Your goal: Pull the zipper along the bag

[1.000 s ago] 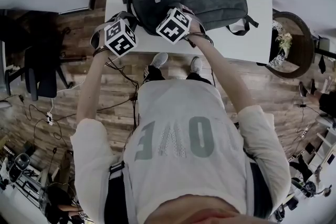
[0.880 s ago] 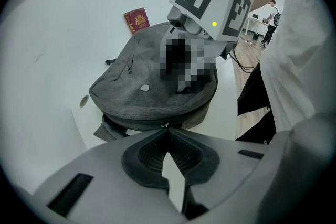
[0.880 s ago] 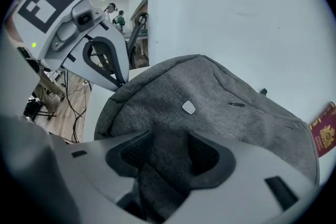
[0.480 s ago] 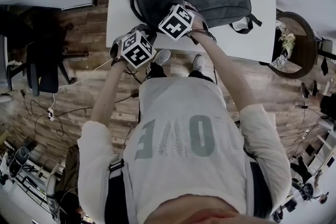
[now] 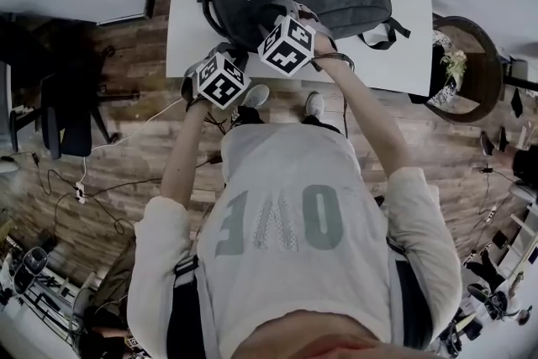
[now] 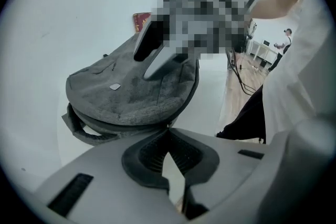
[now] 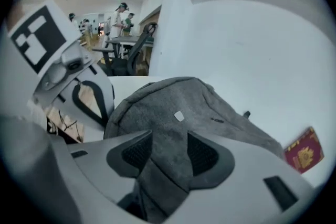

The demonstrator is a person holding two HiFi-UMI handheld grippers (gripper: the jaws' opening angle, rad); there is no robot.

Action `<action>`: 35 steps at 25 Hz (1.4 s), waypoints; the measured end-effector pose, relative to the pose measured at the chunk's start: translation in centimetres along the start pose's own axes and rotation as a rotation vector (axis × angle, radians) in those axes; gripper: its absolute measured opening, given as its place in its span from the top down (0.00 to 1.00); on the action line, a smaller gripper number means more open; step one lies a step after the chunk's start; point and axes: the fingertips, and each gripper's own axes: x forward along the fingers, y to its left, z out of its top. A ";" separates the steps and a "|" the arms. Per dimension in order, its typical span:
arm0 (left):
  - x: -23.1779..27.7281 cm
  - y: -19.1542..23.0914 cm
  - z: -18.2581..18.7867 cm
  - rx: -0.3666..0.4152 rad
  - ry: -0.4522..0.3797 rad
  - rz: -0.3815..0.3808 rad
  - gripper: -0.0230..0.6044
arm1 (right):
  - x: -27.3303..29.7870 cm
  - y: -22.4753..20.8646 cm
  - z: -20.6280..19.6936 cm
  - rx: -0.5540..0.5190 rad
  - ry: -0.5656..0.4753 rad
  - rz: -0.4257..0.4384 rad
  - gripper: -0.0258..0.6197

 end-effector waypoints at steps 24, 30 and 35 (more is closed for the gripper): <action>0.1 14.2 -2.4 -0.015 0.093 0.208 0.92 | -3.9 -3.5 -9.9 -0.307 0.187 0.081 0.63; -0.2 13.6 -2.3 -0.111 0.040 0.209 0.92 | -3.3 -3.3 -10.6 -0.285 0.209 0.097 0.63; -0.6 12.6 -2.3 -0.132 0.052 0.258 0.92 | -2.9 -3.2 -10.5 -0.279 0.214 0.077 0.63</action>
